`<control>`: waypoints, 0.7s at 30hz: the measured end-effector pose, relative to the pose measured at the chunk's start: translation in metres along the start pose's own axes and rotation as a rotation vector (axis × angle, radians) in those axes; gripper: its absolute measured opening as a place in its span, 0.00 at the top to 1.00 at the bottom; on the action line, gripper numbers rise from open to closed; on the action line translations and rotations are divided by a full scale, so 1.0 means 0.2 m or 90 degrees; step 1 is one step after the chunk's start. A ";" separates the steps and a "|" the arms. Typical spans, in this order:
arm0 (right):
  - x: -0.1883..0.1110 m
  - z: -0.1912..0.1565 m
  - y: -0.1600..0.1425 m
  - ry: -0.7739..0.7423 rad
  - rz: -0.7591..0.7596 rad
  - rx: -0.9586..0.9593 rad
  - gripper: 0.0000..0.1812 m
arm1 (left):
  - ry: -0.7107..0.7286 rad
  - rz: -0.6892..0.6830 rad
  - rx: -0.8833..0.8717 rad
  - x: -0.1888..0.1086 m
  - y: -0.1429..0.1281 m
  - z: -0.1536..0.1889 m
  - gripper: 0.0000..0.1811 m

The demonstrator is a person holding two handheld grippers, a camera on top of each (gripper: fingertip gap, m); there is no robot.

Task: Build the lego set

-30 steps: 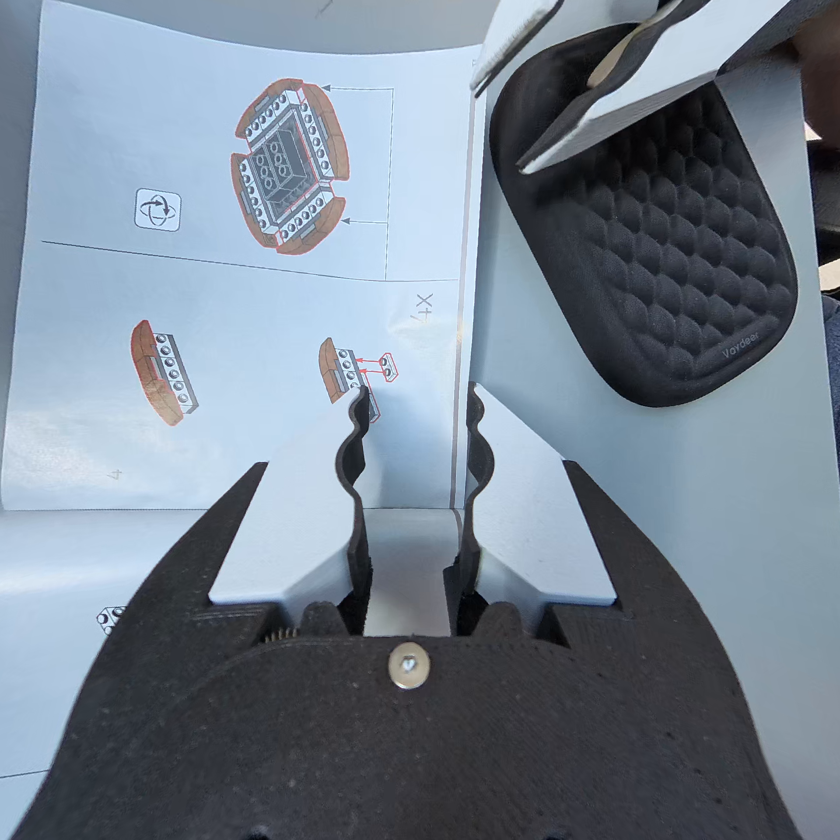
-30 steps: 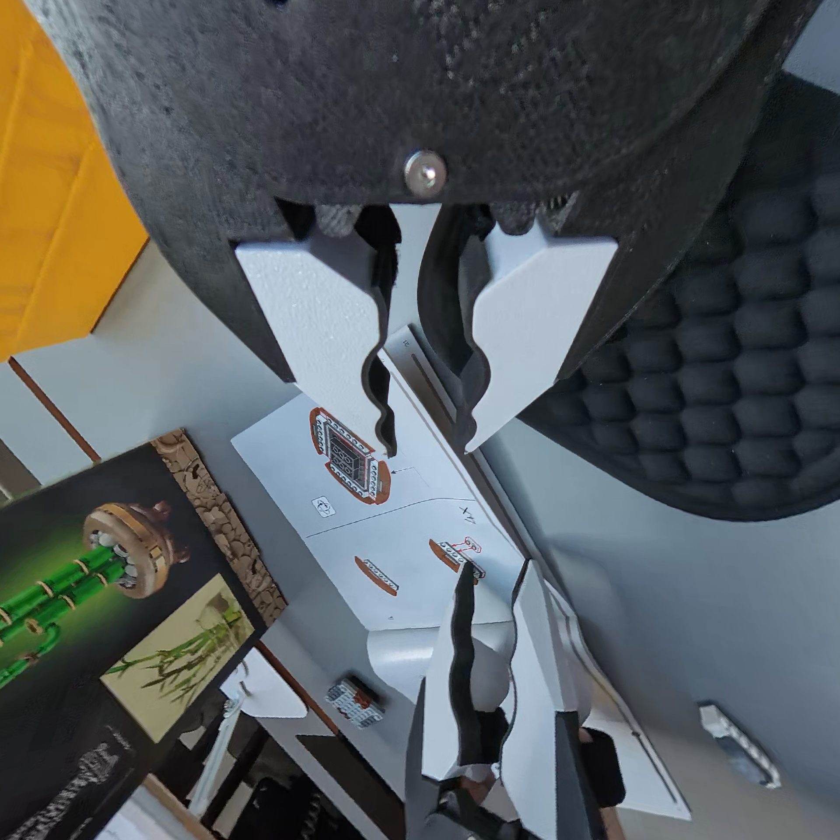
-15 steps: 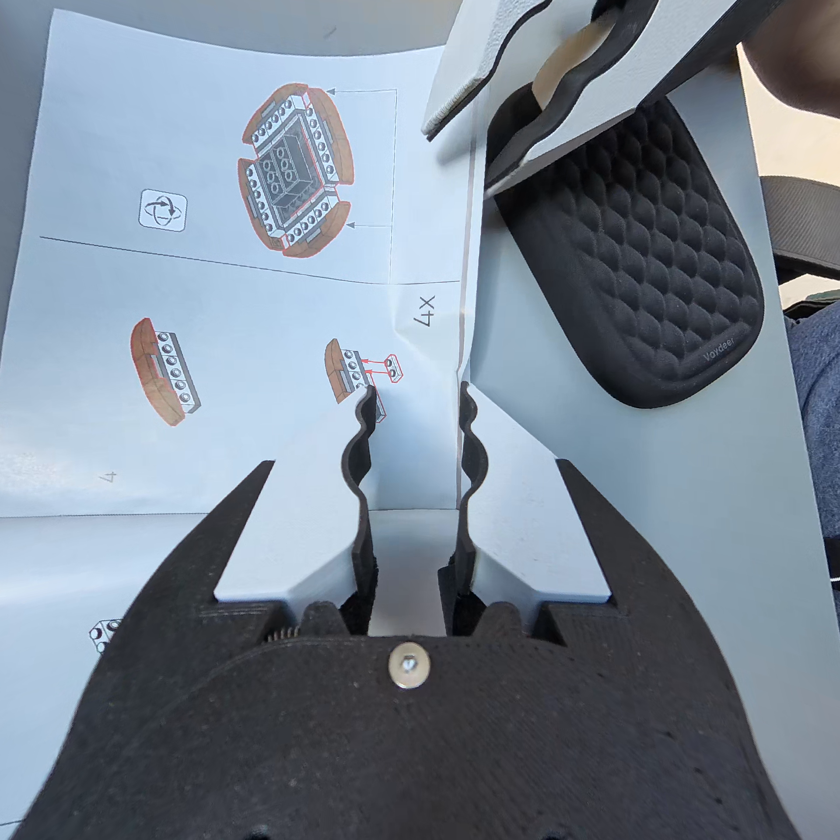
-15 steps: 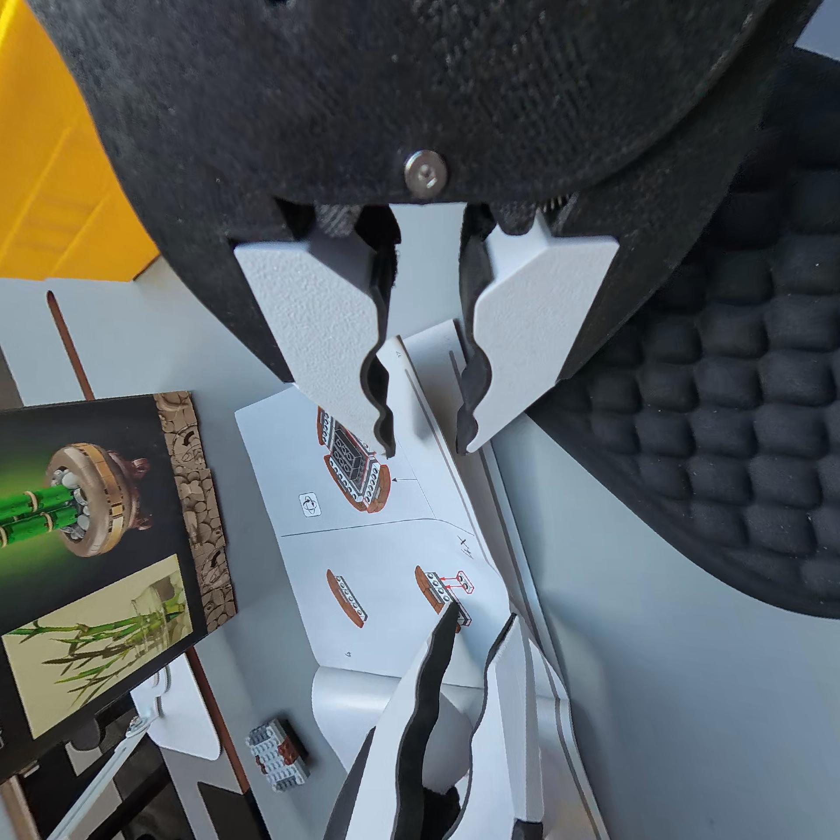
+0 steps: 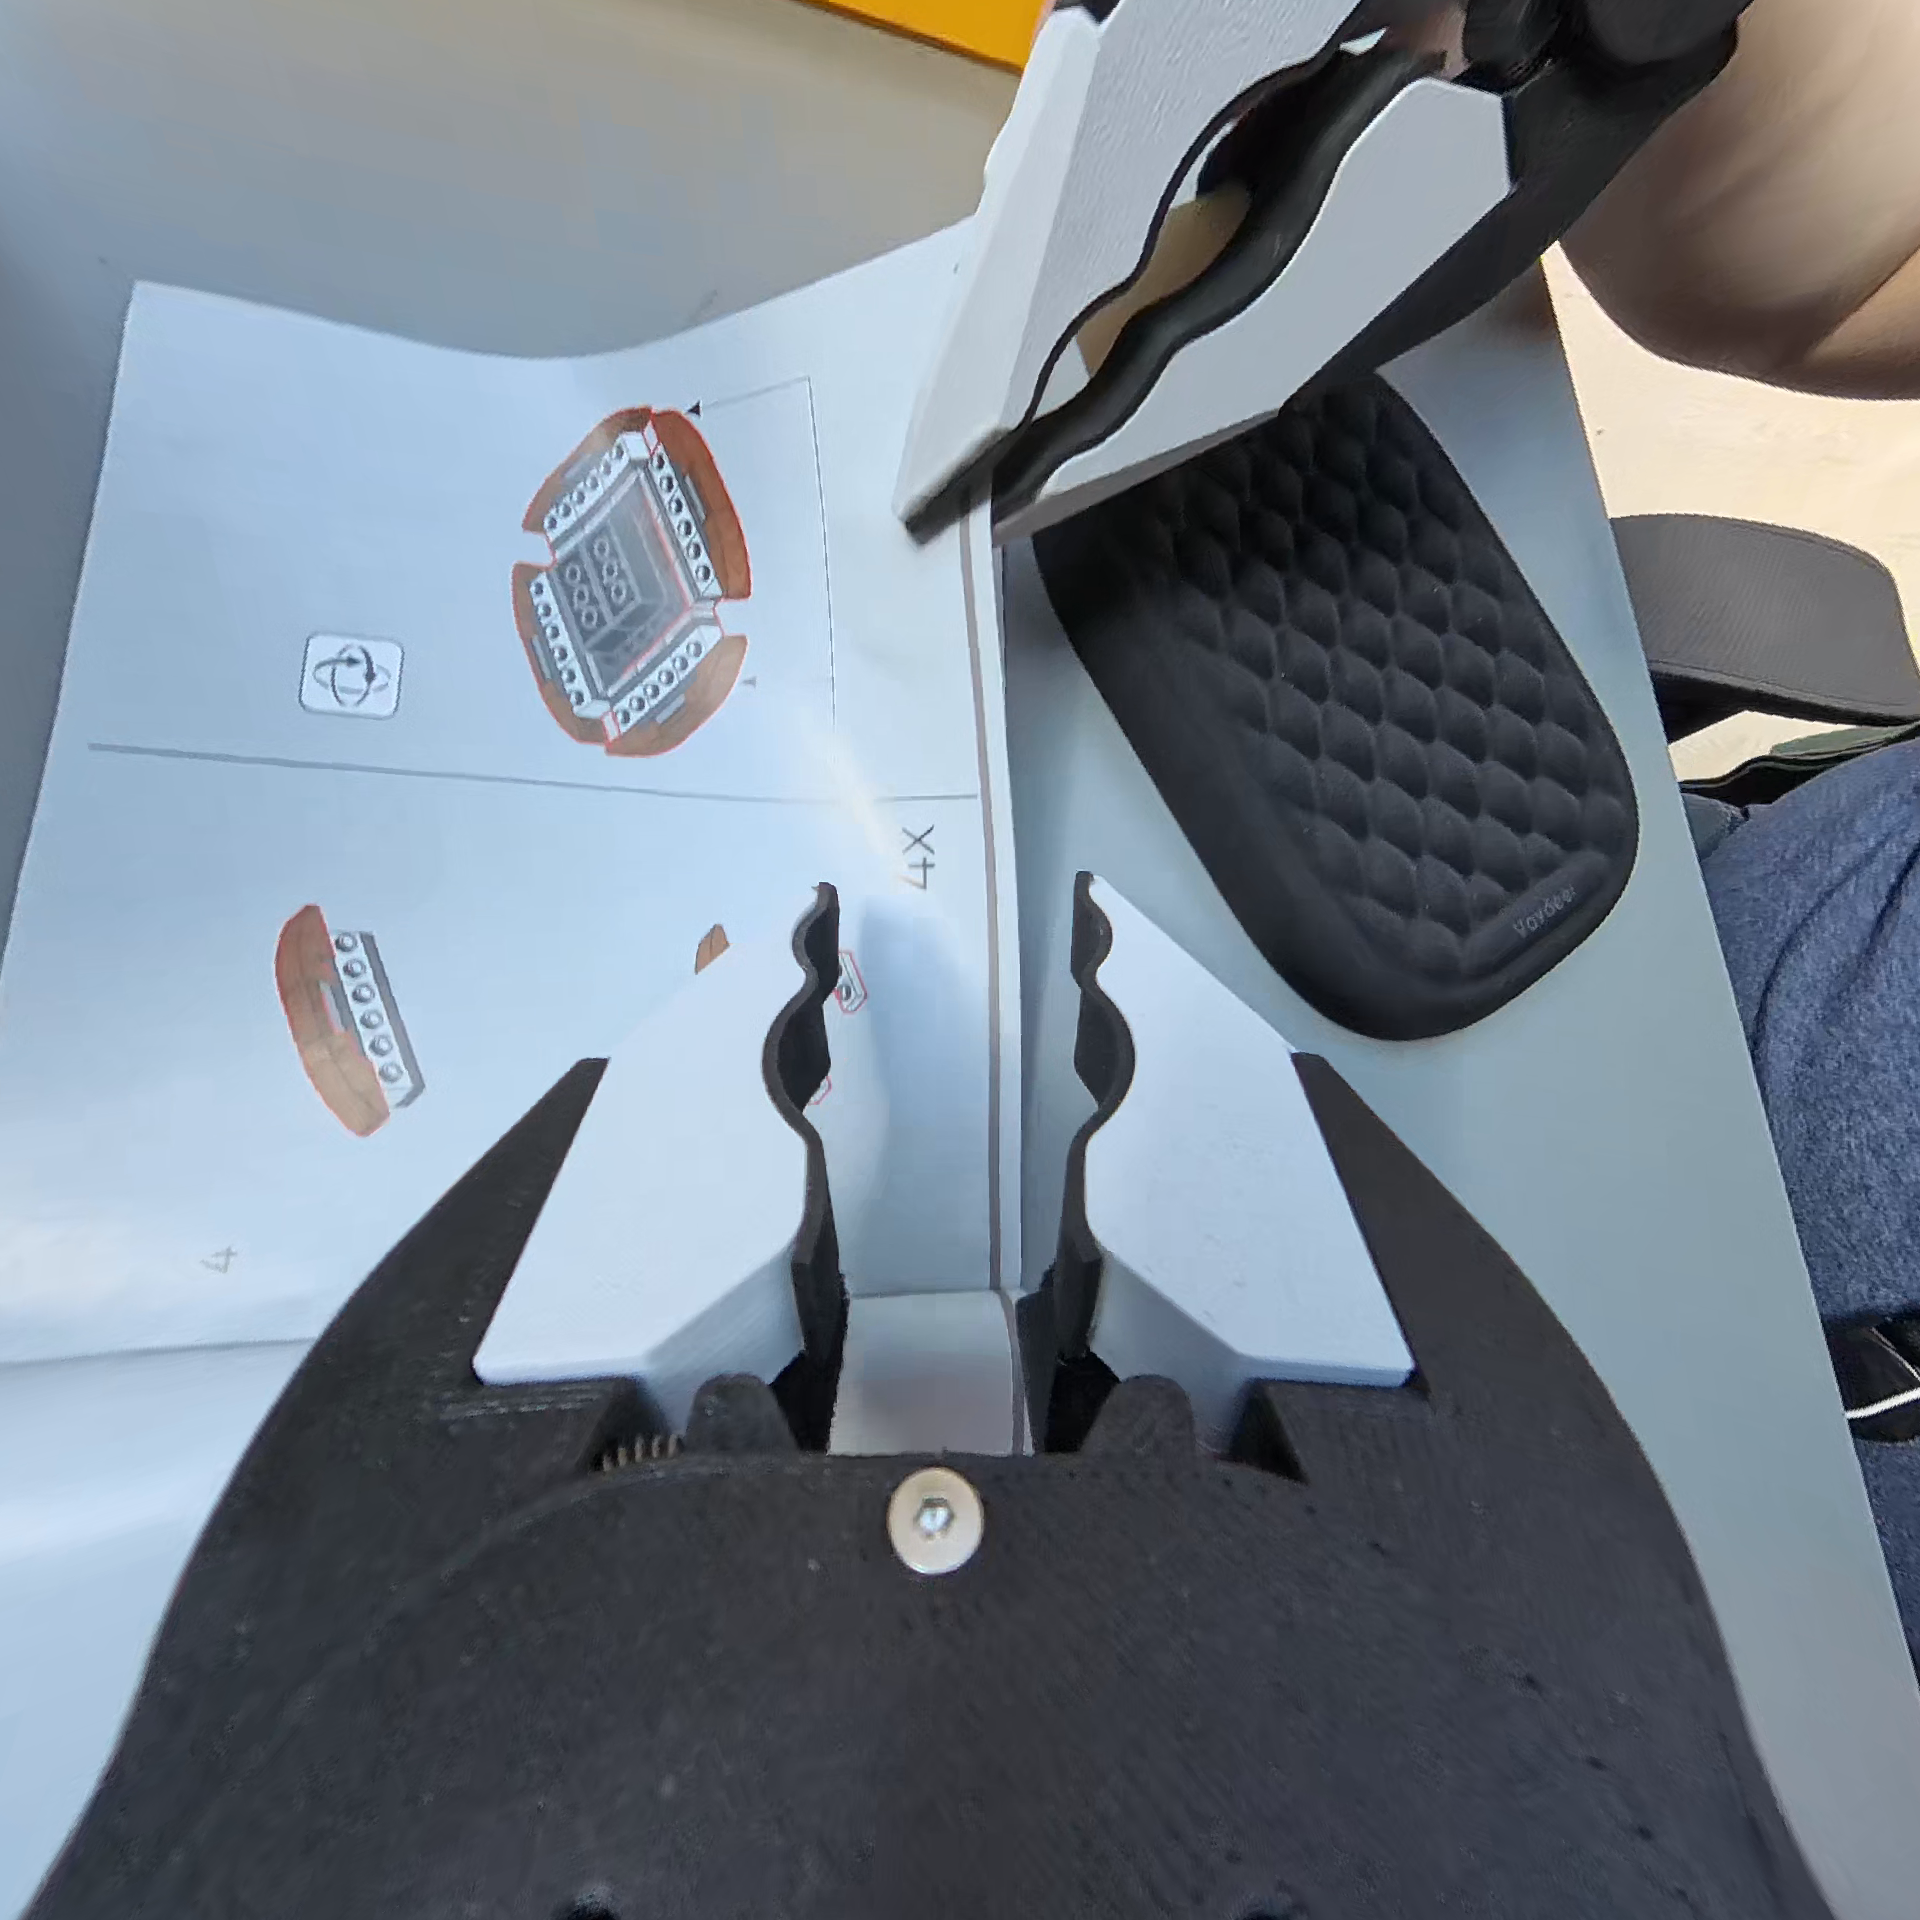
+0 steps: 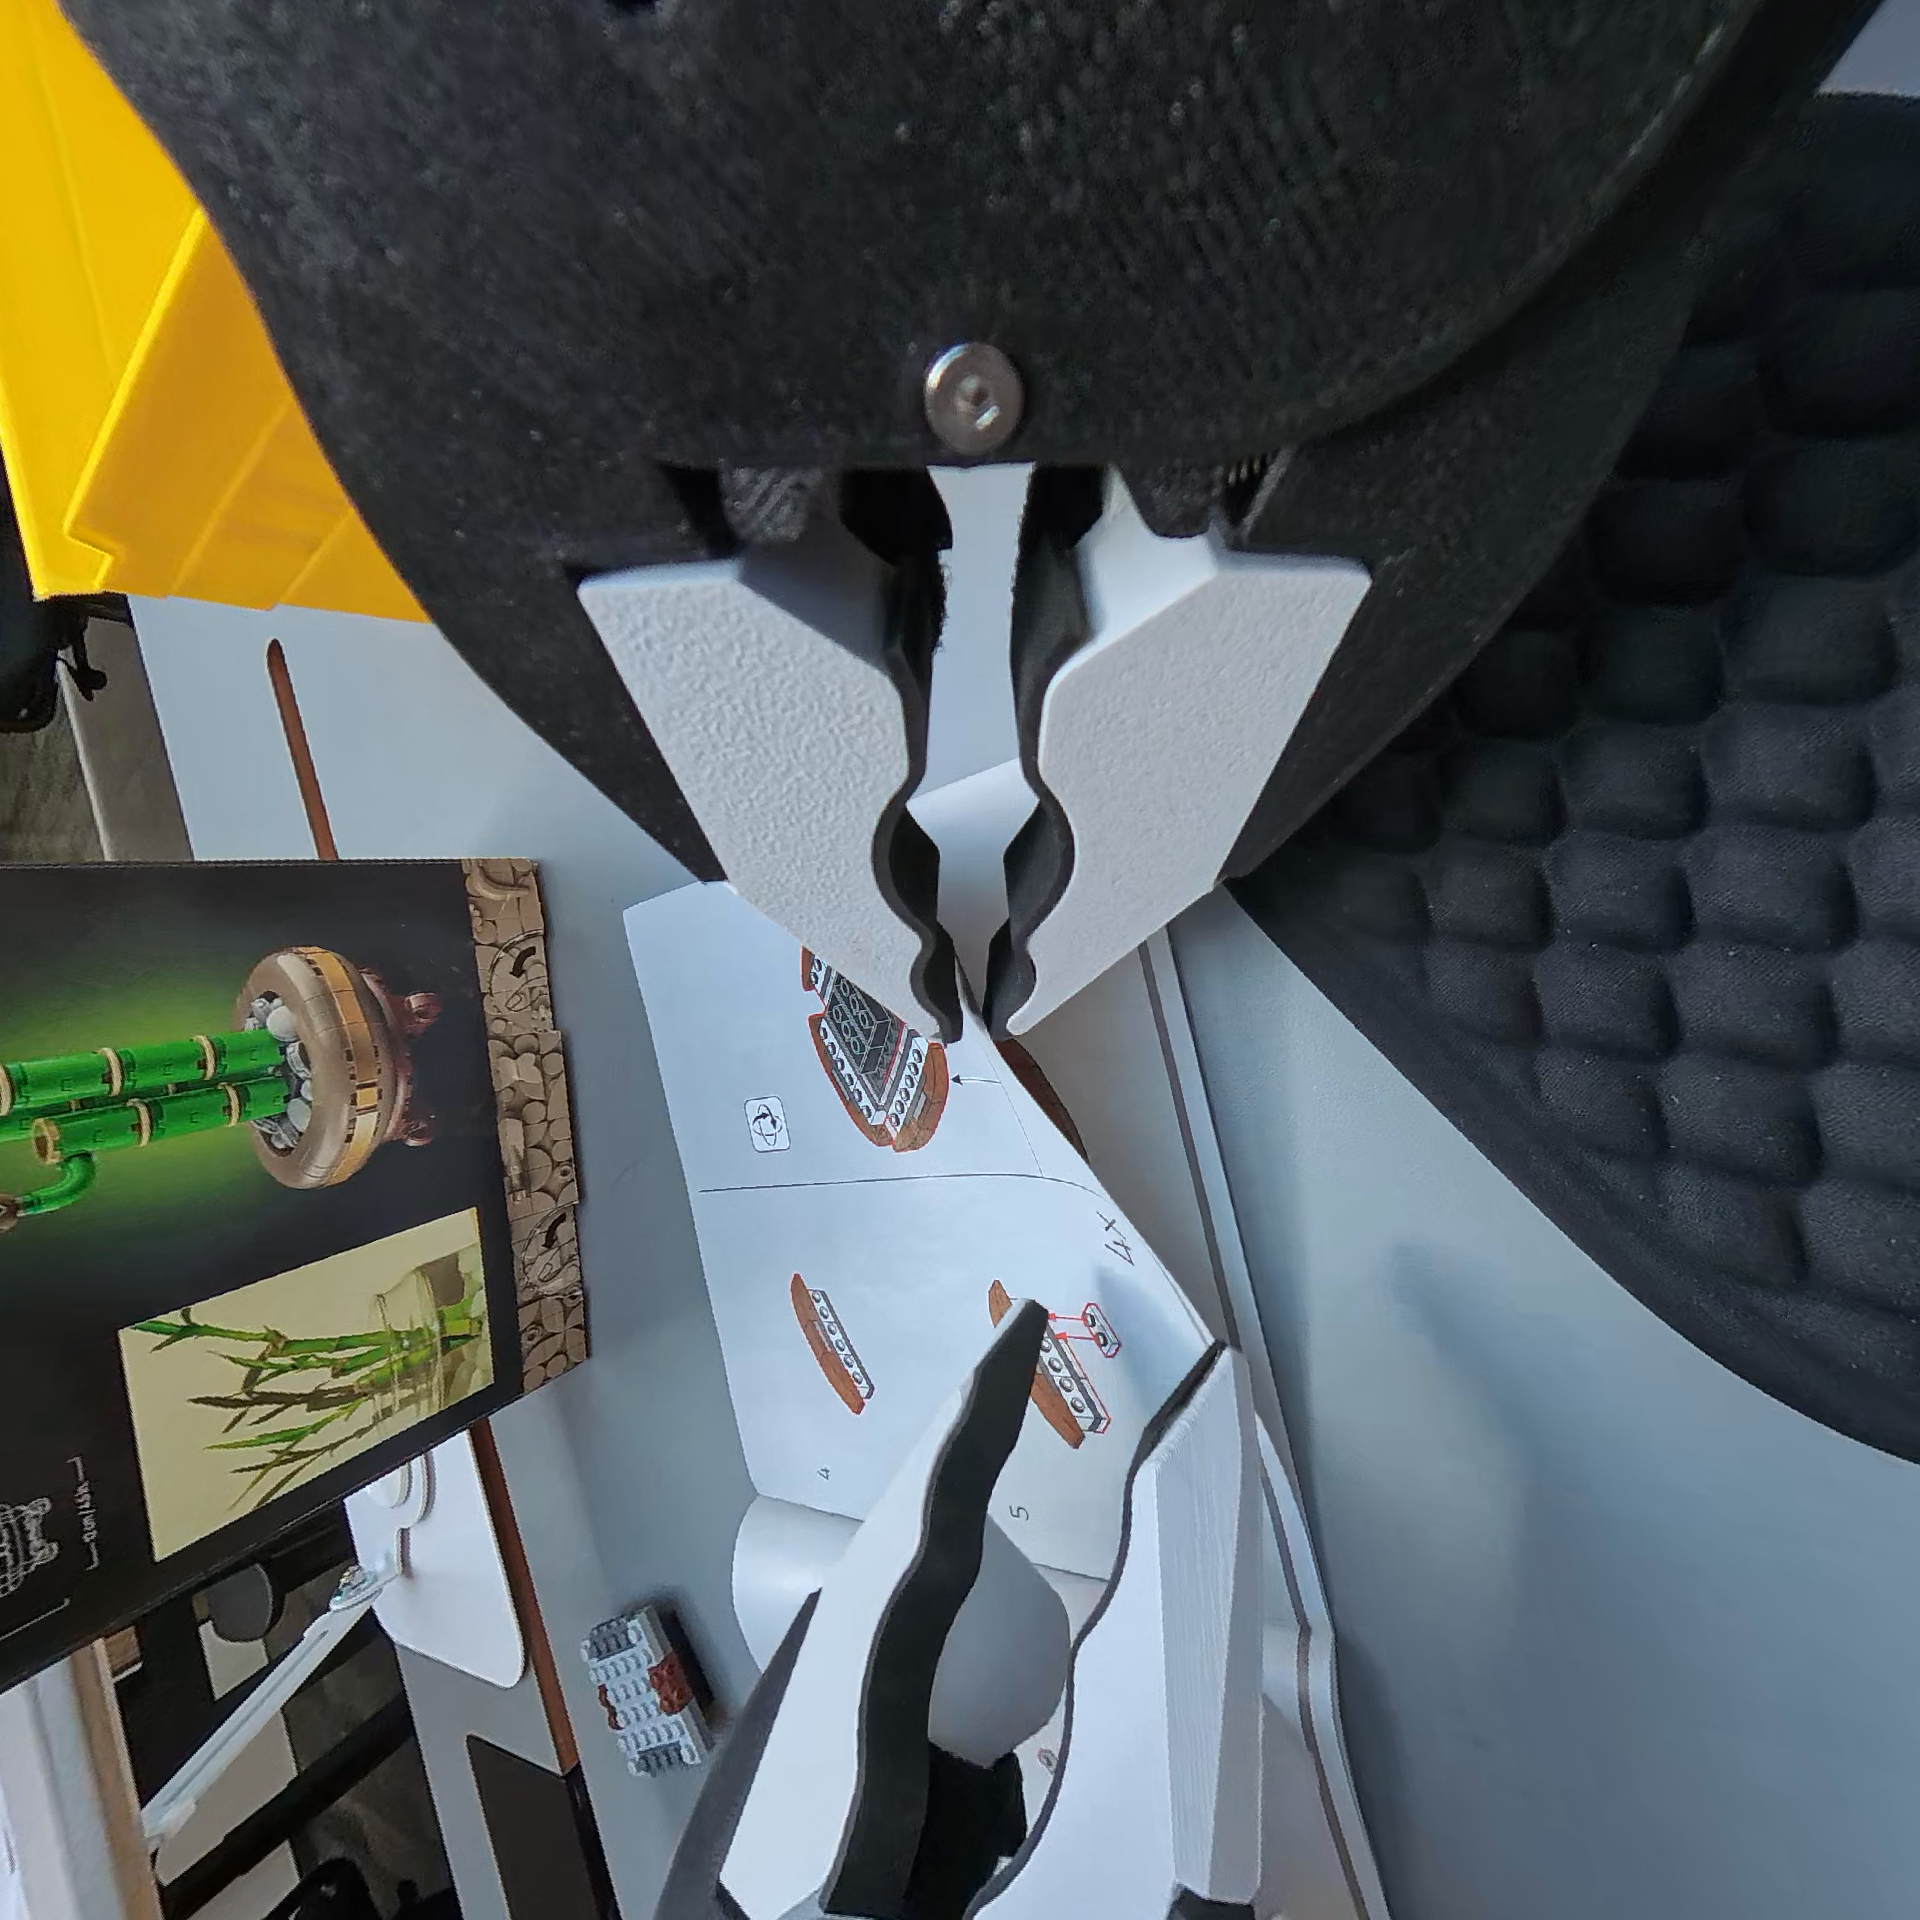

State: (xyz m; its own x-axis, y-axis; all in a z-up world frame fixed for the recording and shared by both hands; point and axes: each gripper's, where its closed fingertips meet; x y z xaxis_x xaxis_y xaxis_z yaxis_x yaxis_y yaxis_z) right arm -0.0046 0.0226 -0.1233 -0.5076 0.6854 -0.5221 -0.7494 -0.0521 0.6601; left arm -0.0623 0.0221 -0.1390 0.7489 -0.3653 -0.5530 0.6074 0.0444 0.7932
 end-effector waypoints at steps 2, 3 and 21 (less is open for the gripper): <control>0.00 0.00 0.00 -0.004 0.002 0.003 0.97 | 0.004 -0.004 0.017 0.05 0.04 0.00 0.76; 0.00 0.00 -0.01 -0.005 0.005 0.005 0.97 | 0.007 -0.008 0.023 0.07 0.05 0.00 0.77; -0.12 0.08 -0.12 -0.088 0.022 0.244 0.85 | -0.055 0.023 -0.055 0.17 0.07 -0.01 0.94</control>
State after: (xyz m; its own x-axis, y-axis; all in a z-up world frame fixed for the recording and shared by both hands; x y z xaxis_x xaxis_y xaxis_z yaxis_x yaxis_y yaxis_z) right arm 0.0322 0.0177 -0.1176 -0.4485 0.7806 -0.4354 -0.5067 0.1792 0.8433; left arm -0.0279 0.0114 -0.1462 0.7476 -0.4405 -0.4970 0.6034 0.1380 0.7854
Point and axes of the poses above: each gripper's, where its closed fingertips meet, x out along the fingers, y out of its top, z = x × y across the jaws, and after that the axes turned 11 degrees about z, right-handed
